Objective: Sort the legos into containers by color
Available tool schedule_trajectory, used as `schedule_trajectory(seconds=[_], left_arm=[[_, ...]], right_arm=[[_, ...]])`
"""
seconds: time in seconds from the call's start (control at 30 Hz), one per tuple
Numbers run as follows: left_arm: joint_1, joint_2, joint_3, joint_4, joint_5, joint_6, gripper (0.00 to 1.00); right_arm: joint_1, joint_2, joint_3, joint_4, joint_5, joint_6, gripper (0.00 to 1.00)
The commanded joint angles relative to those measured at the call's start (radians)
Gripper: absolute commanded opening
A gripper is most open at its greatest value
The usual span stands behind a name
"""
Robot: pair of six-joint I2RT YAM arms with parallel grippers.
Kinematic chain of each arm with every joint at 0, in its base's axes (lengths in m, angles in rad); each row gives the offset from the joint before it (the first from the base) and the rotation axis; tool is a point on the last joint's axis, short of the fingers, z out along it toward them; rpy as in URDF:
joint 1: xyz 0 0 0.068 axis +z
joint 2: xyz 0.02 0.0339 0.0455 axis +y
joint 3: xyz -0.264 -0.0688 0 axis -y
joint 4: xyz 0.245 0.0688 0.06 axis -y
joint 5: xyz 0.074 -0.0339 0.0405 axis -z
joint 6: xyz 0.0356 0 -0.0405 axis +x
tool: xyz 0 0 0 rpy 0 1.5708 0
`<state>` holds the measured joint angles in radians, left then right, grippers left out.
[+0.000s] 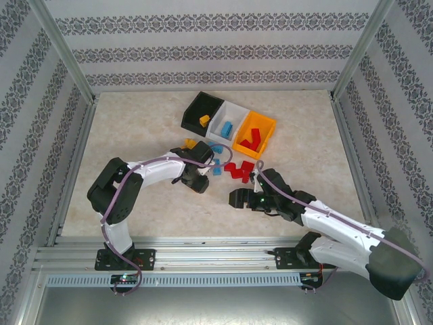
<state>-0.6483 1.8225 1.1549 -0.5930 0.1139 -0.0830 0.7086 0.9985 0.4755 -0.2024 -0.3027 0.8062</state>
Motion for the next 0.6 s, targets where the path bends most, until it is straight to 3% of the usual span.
schedule_trajectory(seconds=[0.0,0.17,0.33,0.57], left_arm=[[-0.01,-0.031,0.01,-0.026,-0.029,-0.007,0.3],[0.025,-0.093,0.054,-0.056,-0.03,-0.066,0.27],[0.116,-0.135,0.175,-0.064,-0.018,-0.141,0.27],[0.211,0.024,0.519,-0.079,-0.069,-0.102,0.27]], right_arm=[[-0.011,0.017,0.038,0.025,0.004,-0.008,0.82],[-0.011,0.053,0.083,0.004,-0.01,-0.046,0.82],[-0.011,0.105,0.161,-0.032,0.017,-0.144,0.82],[-0.02,0.228,0.283,-0.047,0.001,-0.223,0.82]])
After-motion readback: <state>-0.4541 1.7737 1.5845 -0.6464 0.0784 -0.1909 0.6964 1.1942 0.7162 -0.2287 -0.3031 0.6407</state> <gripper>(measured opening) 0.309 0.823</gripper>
